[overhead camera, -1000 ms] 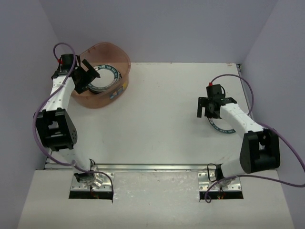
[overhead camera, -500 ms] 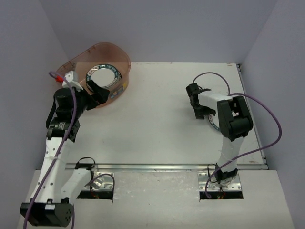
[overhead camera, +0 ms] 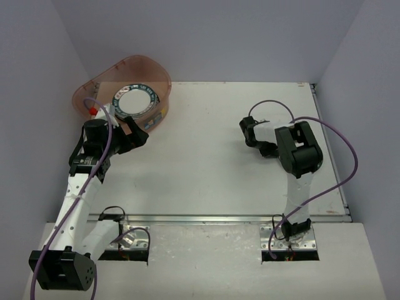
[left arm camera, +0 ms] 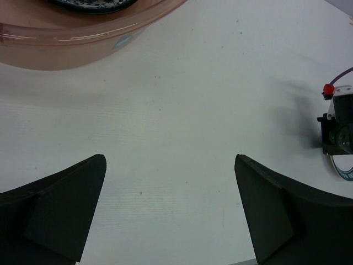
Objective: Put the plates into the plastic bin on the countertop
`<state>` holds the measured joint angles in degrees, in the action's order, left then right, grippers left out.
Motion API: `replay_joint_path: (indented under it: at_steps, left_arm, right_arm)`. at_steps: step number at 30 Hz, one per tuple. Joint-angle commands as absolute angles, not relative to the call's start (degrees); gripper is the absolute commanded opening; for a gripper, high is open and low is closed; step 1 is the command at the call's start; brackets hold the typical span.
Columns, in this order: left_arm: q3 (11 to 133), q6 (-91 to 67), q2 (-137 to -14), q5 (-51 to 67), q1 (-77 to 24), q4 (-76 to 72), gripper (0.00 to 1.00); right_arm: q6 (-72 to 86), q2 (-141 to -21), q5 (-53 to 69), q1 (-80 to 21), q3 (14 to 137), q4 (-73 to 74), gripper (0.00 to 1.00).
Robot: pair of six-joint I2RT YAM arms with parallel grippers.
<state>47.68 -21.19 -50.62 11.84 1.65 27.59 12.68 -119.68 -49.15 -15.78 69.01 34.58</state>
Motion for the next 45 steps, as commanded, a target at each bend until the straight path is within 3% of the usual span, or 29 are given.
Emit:
replay_joint_path:
  at_steps: [1,7,12,19,25,28,29,32,33,35,37,38,41,45]
  left_arm:
    - [48.1,-20.4,-50.2,13.9,2.0,24.4,1.00]
    - [48.7,-22.3,-52.6,23.5,2.1,22.0,1.00]
    - [47.6,-24.3,-55.7,31.1,2.1,19.6,1.00]
    - [45.0,-28.4,-58.1,46.2,1.9,12.6,1.00]
    - [45.0,-23.1,-57.5,41.7,1.5,18.9,1.00]
    - [43.7,-23.1,-57.3,43.0,1.5,18.6,0.95]
    - [43.5,-23.1,-57.5,43.4,1.3,18.3,0.90]
    - [43.6,-22.9,-57.5,44.0,1.3,18.3,0.55]
    - [43.6,-22.9,-57.3,44.2,1.2,18.2,0.40]
    - [44.0,-23.0,-57.0,44.2,1.2,18.3,0.02]
    - [44.7,-23.2,-57.1,44.1,1.2,18.4,0.01]
    - [45.2,-23.7,-57.1,43.7,1.2,18.3,0.00]
    - [46.8,-27.1,-57.3,39.9,1.4,16.7,0.00]
    - [53.8,-32.8,-60.8,33.8,4.8,15.0,0.00]
  right_arm:
    - [9.5,-116.1,-48.9,-22.4,66.0,27.5,0.00]
    - [-12.0,-101.5,-53.4,-39.4,58.0,11.5,0.00]
    - [-41.0,-94.1,-55.8,-56.4,47.9,-15.4,0.00]
    - [-52.6,-86.2,-44.3,-75.7,46.1,-19.0,0.00]
    - [-60.0,-85.7,-42.0,-81.1,48.6,-24.1,0.00]
    - [-60.2,-85.0,-39.5,-82.4,49.0,-24.0,0.00]
    - [-60.5,-84.6,-38.5,-82.8,49.0,-24.9,0.00]
    - [-61.3,-84.3,-37.9,-83.1,49.7,-25.1,0.00]
    - [-61.4,-84.2,-37.8,-83.1,49.9,-24.9,0.00]
    - [-61.5,-84.2,-37.7,-83.1,50.6,-24.4,0.00]
    - [-61.2,-84.1,-37.6,-83.1,50.8,-23.6,0.01]
    - [-60.5,-84.0,-37.6,-83.0,50.7,-23.4,0.13]
    - [-55.9,-81.9,-38.5,-81.9,49.0,-24.3,0.98]
    - [-40.9,-74.2,-35.8,-76.8,46.0,-19.0,0.99]
